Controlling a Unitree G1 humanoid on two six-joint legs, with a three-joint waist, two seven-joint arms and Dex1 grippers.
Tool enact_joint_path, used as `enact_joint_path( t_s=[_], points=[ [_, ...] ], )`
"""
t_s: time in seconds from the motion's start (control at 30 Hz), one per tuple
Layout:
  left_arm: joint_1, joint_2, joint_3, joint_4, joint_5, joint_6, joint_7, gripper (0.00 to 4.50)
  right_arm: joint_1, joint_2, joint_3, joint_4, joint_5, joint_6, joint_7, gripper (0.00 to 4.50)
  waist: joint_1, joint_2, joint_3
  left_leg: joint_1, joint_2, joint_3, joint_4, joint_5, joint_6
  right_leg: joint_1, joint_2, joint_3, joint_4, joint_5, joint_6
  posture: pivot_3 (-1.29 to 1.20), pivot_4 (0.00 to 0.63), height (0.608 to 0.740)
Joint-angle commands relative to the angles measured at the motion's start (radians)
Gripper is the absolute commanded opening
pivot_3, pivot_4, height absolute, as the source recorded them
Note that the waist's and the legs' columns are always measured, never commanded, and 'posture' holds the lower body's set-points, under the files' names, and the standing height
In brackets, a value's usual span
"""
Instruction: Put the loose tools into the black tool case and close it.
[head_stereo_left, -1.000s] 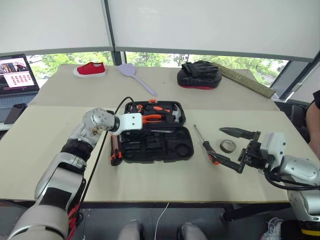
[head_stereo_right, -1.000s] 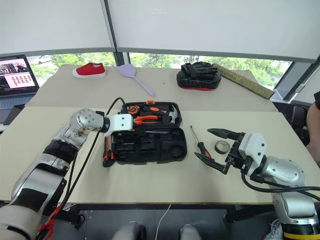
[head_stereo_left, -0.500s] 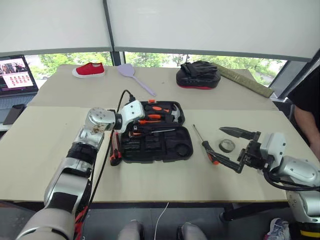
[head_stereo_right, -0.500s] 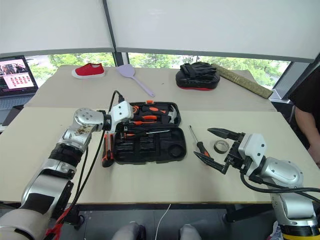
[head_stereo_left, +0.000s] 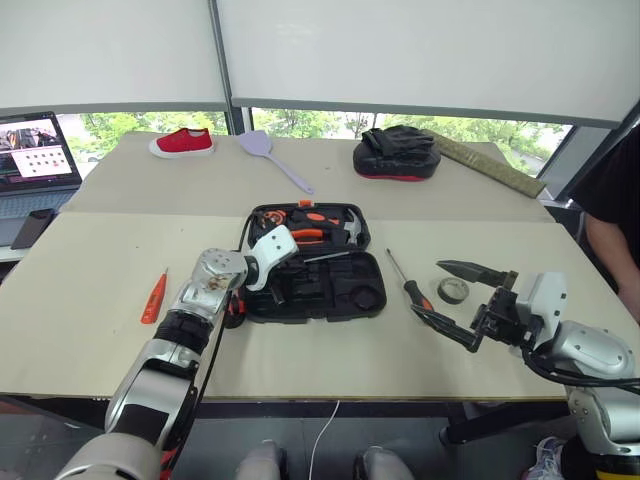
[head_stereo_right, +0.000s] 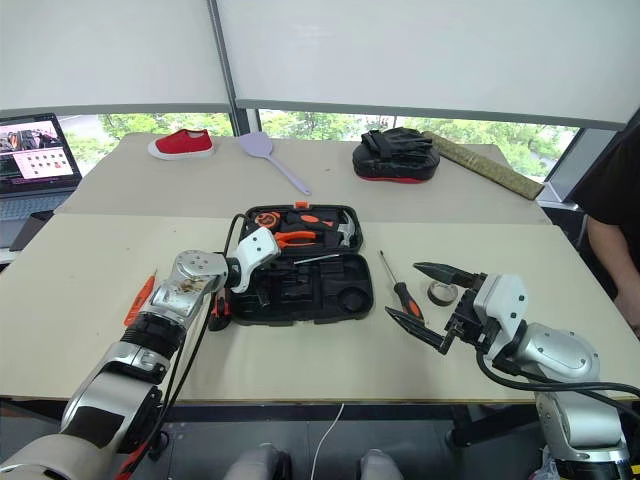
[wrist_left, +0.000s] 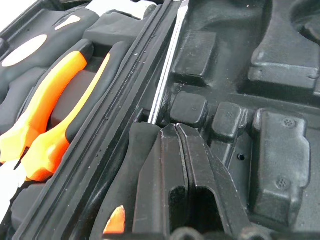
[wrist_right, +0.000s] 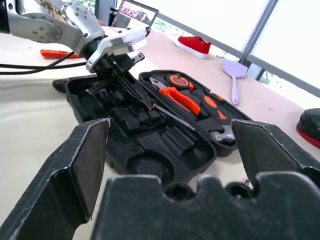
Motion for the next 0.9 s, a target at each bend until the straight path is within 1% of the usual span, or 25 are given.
enact_joint_path(
  t_s=[0.03,0.1,0.23,0.37,0.47,0.6,0.73,0.83,0.9],
  points=[
    [0.025,-0.002,0.013,-0.081,-0.063,0.037,-0.071,0.06,0.001,0.001,-0.023,-0.041,0.013,0.006,-0.011,4.5,0.0,0.0,0.0,0.0,0.0,0.0,0.0,0.0,0.0,-0.001,0.0,0.001,0.001,0.0,0.0,0.0,0.15,0.74],
    [0.027,0.006,0.034,-0.11,-0.087,0.035,-0.084,0.06,0.004,0.001,-0.025,-0.043,0.014,0.007,-0.011,4.5,0.002,0.0,0.0,-0.001,0.0,0.0,0.0,0.0,0.0,-0.001,0.0,0.001,0.001,0.0,0.0,0.0,0.15,0.74],
    [0.007,-0.002,0.105,-0.123,-0.152,0.058,-0.059,0.06,0.006,0.001,-0.028,-0.043,0.015,0.009,-0.013,4.5,0.002,0.0,0.0,-0.002,0.0,0.0,0.0,0.0,0.0,-0.002,0.0,0.001,0.0,0.0,0.0,0.0,0.15,0.74],
    [-0.021,-0.02,0.136,-0.063,-0.146,0.051,0.024,0.06,0.005,0.004,-0.026,-0.038,0.012,0.007,-0.015,4.5,0.001,0.0,0.0,-0.002,-0.001,0.0,0.0,0.0,0.0,-0.002,0.0,0.001,0.0,0.0,0.0,0.0,0.15,0.74],
    [-0.029,-0.027,0.122,-0.034,-0.123,0.056,0.059,0.06,0.003,0.007,-0.022,-0.038,0.011,0.007,-0.018,4.5,0.001,0.0,0.0,-0.002,-0.001,0.0,0.0,0.0,0.0,-0.002,0.0,0.001,0.001,0.0,0.0,0.0,0.15,0.74],
    [-0.001,-0.017,0.041,-0.018,-0.065,0.06,0.034,0.06,0.004,0.008,-0.022,-0.039,0.009,0.006,-0.02,4.5,0.0,0.0,0.0,-0.002,-0.001,0.0,0.0,0.0,0.0,-0.002,0.0,0.001,0.001,0.0,0.0,0.0,0.15,0.74],
    [-0.006,-0.03,0.026,0.031,-0.036,0.099,0.083,0.06,0.01,0.011,-0.023,-0.039,0.006,0.003,-0.023,4.5,0.001,0.0,0.0,-0.002,-0.001,0.0,0.0,0.0,0.0,-0.002,0.0,0.001,0.001,0.0,0.0,0.0,0.15,0.74],
    [0.007,-0.033,0.001,0.014,-0.029,0.113,0.062,0.06,0.015,0.015,-0.021,-0.041,0.004,0.002,-0.028,4.5,0.001,0.0,0.0,0.0,0.0,0.0,0.0,0.0,0.0,0.0,0.0,0.001,0.001,0.0,0.0,0.0,0.15,0.74],
    [0.022,-0.034,0.008,-0.013,-0.049,0.107,0.049,0.06,0.016,0.017,-0.022,-0.043,0.002,0.001,-0.032,4.5,0.001,0.0,0.0,0.0,0.0,0.0,0.0,0.0,0.0,0.0,0.0,0.001,0.001,0.0,0.0,0.0,0.15,0.74]
  ],
)
